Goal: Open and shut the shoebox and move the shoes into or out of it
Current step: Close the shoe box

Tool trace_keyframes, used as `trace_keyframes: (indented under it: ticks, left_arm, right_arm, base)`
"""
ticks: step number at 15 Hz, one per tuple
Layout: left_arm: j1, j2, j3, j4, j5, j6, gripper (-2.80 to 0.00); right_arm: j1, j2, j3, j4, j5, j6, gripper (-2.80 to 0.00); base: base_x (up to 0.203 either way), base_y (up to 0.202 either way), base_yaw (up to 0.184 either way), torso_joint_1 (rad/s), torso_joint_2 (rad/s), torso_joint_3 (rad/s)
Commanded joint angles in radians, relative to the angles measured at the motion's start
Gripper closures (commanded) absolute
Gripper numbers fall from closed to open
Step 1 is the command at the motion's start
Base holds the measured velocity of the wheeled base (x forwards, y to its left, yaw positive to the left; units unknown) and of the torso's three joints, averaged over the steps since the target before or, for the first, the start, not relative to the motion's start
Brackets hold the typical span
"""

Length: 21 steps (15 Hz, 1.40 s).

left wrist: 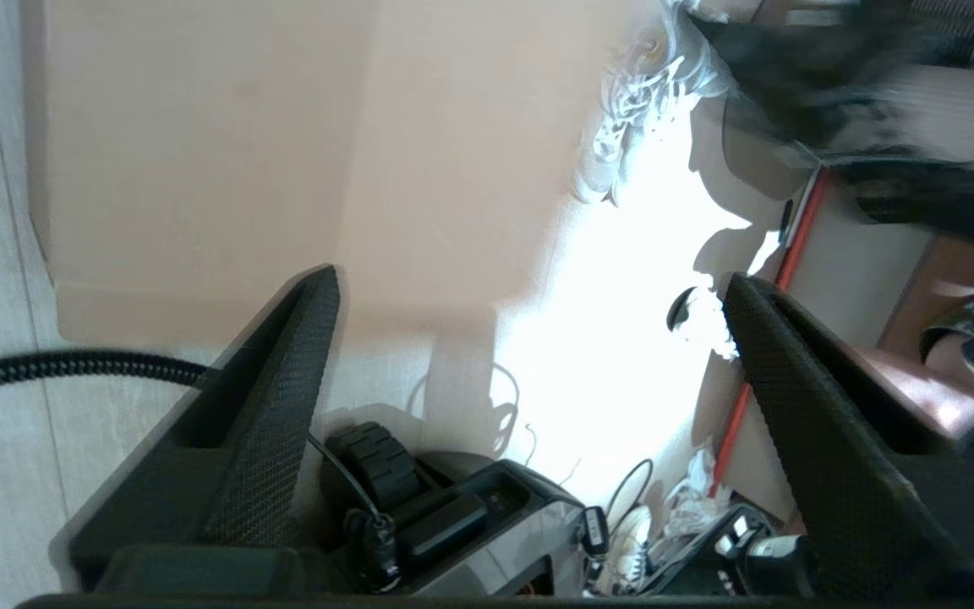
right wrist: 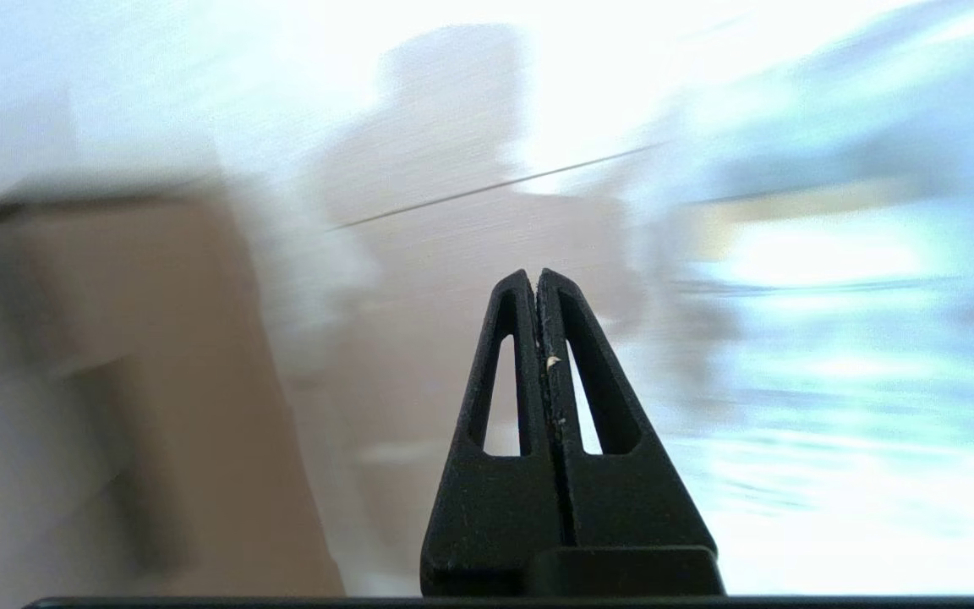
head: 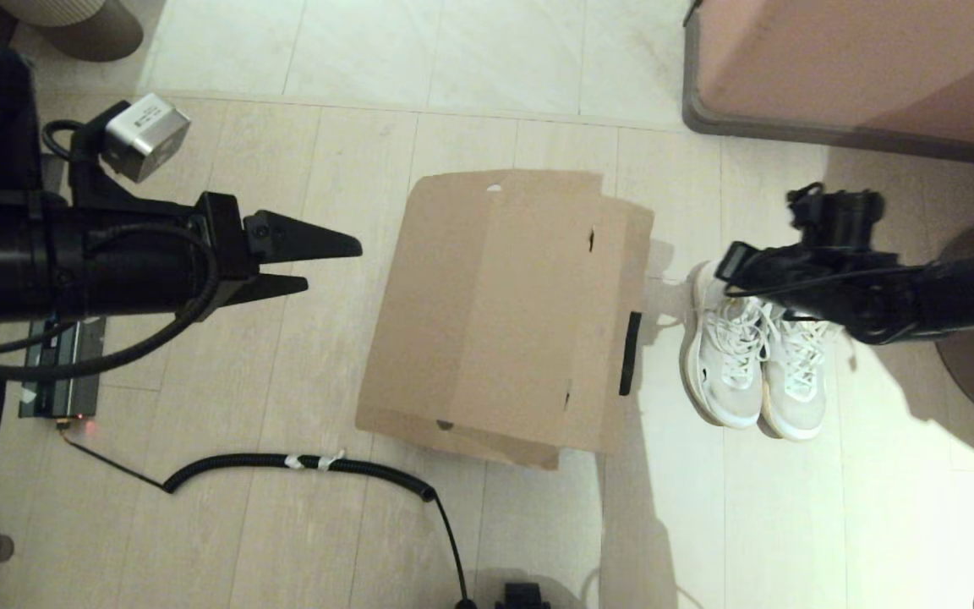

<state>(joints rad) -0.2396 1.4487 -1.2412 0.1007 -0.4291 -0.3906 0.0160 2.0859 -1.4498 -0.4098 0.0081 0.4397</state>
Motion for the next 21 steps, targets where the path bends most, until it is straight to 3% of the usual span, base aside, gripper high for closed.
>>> trace_keyframes:
  ticks: [1,3,7,13,18,21]
  left_arm:
    - [-0.003,0.026,0.035,-0.039,-0.001,-0.002,0.0]
    - [0.001,0.074,0.048,-0.084,0.002,0.0,0.0]
    - [0.094,0.286,0.026,-0.147,-0.002,0.007,0.0]
    - [0.181,0.644,-0.038,-0.443,-0.044,0.008,0.0]
    - [0.204,0.885,-0.228,-0.643,0.088,0.017,0.0]
    - [0.22,0.943,-0.286,-0.653,0.148,0.019,0.0]
  right_arm:
    - [-0.087,-0.178,0.092,0.036,0.004,-0.049,0.0]
    - [-0.106,-0.22,0.175,0.057,0.026,-0.078,0.0]
    - [0.043,-0.177,0.241,-0.042,0.068,-0.004,0.0]
    - [0.159,0.033,0.241,-0.177,0.057,-0.005,0.0]
    - [0.214,0.072,0.249,-0.201,0.043,-0.011,0.0]
    - [0.241,0.115,0.249,-0.214,-0.014,-0.061,0.0]
  base:
    - [0.0,0.0,0.0,0.0,0.0,0.0]
    - [0.0,0.0,0.0,0.0,0.0,0.0]
    - [0.0,0.0,0.0,0.0,0.0,0.0]
    - [0.0,0.0,0.0,0.0,0.0,0.0]
    - [0.0,0.0,0.0,0.0,0.0,0.0]
    - [0.0,0.0,0.0,0.0,0.0,0.0]
